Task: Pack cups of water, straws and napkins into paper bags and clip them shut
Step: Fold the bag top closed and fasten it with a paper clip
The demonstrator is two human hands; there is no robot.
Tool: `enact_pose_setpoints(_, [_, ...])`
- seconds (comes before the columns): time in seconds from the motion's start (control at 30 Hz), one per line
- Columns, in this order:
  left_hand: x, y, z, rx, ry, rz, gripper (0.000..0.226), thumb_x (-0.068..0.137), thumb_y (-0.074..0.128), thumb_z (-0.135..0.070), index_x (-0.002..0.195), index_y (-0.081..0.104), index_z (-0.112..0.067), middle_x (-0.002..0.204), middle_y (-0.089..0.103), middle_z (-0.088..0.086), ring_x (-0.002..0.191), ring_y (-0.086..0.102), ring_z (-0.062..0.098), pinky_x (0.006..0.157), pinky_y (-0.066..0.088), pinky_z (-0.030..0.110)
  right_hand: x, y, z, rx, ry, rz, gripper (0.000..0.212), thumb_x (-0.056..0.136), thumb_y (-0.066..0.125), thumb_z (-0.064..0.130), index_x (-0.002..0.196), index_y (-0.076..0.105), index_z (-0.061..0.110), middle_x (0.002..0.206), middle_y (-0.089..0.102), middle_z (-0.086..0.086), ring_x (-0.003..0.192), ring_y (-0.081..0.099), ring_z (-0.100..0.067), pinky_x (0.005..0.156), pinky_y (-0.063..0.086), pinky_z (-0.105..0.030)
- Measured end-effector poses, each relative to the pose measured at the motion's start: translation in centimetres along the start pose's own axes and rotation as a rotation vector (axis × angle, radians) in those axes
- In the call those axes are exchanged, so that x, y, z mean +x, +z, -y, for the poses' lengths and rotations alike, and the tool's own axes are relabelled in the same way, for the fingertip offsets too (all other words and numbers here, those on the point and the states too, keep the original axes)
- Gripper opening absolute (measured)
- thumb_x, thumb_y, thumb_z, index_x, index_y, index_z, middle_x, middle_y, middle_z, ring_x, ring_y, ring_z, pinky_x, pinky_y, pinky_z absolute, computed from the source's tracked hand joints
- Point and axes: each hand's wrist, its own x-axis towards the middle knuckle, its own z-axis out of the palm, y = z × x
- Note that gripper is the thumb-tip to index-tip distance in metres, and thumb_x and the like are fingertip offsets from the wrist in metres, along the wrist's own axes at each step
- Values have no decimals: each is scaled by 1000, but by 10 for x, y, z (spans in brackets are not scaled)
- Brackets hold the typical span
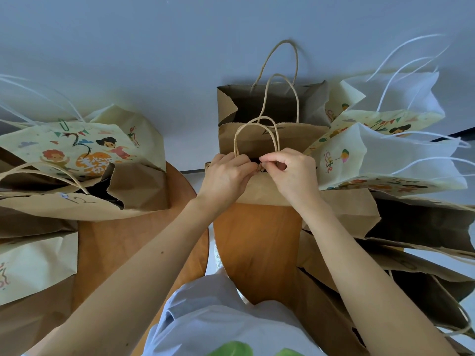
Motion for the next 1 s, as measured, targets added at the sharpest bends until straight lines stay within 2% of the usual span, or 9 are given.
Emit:
enact_pose_setpoints(0.13, [3, -5, -4, -80, -37, 45, 27, 89, 48, -23, 94, 71, -9, 83, 69, 5, 72, 64, 24, 65, 52, 37, -1, -9, -1, 82, 22, 26, 11, 83, 67, 8, 91, 74, 8, 87, 71, -6, 76, 53, 2, 70, 39, 3])
enact_pose_setpoints(0.23, [6, -13, -7, -194, -64, 57, 30, 87, 52, -32, 100, 69, -10, 88, 69, 3, 77, 64, 21, 67, 53, 44, -2, -18, 4, 177, 94, 62, 13, 85, 65, 10, 95, 73, 12, 89, 67, 5, 77, 56, 4, 71, 42, 0])
enact_pose_setpoints(0.43, [9, -26, -23, -272, -160, -53, 32, 86, 52, -36, 93, 72, -12, 78, 70, 1, 73, 61, 17, 64, 53, 46, -10, -24, 16, 423, 321, 86, 13, 87, 63, 15, 96, 68, 23, 88, 65, 16, 86, 59, 9, 75, 46, -5])
enact_pose_setpoints(0.5, [8, -28, -28, -253, -194, -80, 29, 86, 55, -37, 90, 73, -14, 78, 70, -2, 78, 61, 17, 72, 51, 47, -16, -26, 20, 507, 384, 73, 13, 87, 63, 17, 96, 67, 25, 89, 64, 18, 86, 57, 13, 74, 46, -5])
enact_pose_setpoints(0.6, [2, -31, -38, -231, -258, -142, 21, 82, 62, -32, 86, 74, -16, 81, 70, -3, 92, 59, 16, 88, 36, 41, -25, -29, 26, 598, 441, 59, 13, 88, 62, 17, 94, 65, 27, 90, 65, 17, 87, 59, 11, 75, 50, -11])
enact_pose_setpoints(0.73, [-7, -35, -52, -261, -327, -167, 22, 82, 59, -31, 86, 73, -15, 85, 67, -4, 101, 48, 9, 92, 24, 41, -38, -33, 31, 669, 460, 35, 14, 87, 62, 16, 91, 65, 29, 89, 67, 15, 87, 62, 5, 75, 51, -13])
enact_pose_setpoints(0.87, [-15, -40, -64, -287, -405, -211, 22, 83, 57, -31, 86, 73, -17, 93, 64, -7, 109, 41, 6, 94, 13, 37, -51, -38, 30, 575, 393, 42, 12, 87, 63, 19, 96, 67, 26, 94, 68, 12, 92, 62, -1, 78, 51, -14])
enact_pose_setpoints(1.0, [-23, -44, -75, -320, -441, -204, 16, 85, 60, -29, 85, 73, -19, 93, 56, -17, 113, 39, 4, 93, 8, 29, -61, -45, 31, 544, 341, 59, 13, 87, 63, 20, 96, 68, 28, 95, 69, 12, 94, 62, -3, 79, 50, -13])
